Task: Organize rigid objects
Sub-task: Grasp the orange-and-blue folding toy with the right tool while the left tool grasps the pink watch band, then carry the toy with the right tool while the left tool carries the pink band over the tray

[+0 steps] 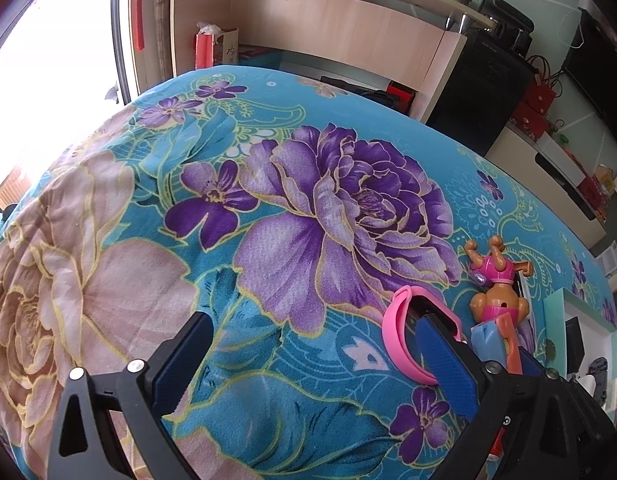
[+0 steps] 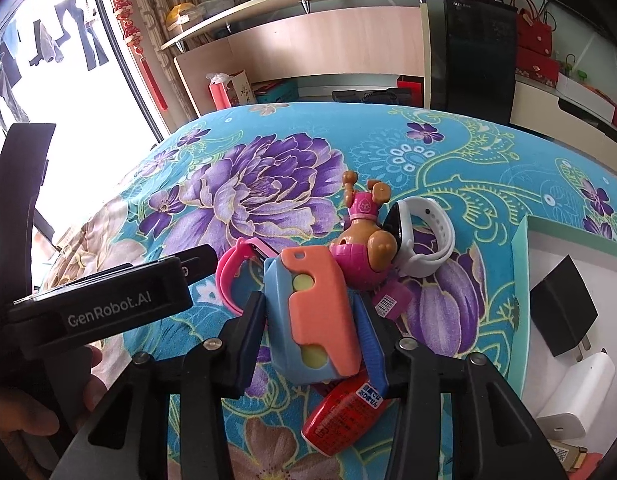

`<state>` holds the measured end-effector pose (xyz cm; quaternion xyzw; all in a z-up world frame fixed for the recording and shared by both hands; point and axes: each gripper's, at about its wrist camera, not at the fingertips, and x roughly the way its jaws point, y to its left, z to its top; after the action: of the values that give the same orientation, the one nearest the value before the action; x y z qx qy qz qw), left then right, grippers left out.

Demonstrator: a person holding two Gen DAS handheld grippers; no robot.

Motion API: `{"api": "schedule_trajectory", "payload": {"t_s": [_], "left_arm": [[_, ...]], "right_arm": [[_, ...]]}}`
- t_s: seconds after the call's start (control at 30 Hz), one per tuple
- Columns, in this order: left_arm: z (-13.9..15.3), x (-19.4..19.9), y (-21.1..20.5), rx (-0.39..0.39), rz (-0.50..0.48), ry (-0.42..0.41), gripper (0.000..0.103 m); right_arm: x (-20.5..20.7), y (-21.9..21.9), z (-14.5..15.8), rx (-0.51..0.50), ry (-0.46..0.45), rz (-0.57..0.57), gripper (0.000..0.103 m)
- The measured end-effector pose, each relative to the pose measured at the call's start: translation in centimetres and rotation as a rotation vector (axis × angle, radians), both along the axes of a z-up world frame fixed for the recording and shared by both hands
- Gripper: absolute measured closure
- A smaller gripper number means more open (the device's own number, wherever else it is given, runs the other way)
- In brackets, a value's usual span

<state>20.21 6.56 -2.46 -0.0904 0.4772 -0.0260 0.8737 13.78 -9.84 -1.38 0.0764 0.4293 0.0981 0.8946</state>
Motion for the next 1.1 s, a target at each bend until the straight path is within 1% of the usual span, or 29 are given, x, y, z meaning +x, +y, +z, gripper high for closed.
{"api": "schedule_trajectory", "payload": {"t_s": [0.3,0.4,0.57,0.8,0.9,1.0,1.07,1.1], "left_arm": [[0.1,-0.1,-0.9,0.021,-0.035,-0.005,0.000],[0.2,-0.2,-1.4,0.032,-0.055,-0.007,0.001],[0.1,-0.2,-2.6,0.050,-0.100,-0.006,0.002],[0.2,-0.4,-5.1,0.069,-0.188,-0.009,0.002],[-0.2,-0.4,-6.0,0.079,-0.215,-0.001,0.008],[-0.6,-0.3,-6.6,0.095,-0.226,0.011,0.012],[-0.7,-0.3,-6.8,0.101,-0.233,0.014,0.017],[-0.8,-0.3,-6.9,0.106,-0.235,0.015,0.021]], "right_arm": [[-1.0,-1.7,0.9,0.023,-0.015,-0.032,0.058],[-1.2,-2.4,1.1,0.013,-0.014,-0.057,0.059],[-1.6,-4.4,1.2,0.021,-0.007,-0.105,0.059],[-2.4,-6.4,1.4,0.028,-0.011,-0.159,0.059],[-2.6,-7.1,1.6,0.030,-0.013,-0.176,0.059],[-2.9,-7.7,1.6,0.033,-0.013,-0.191,0.059],[-3.0,-8.1,1.7,0.036,-0.015,-0.201,0.059],[-3.1,-8.3,1.7,0.038,-0.016,-0.206,0.059]]}}
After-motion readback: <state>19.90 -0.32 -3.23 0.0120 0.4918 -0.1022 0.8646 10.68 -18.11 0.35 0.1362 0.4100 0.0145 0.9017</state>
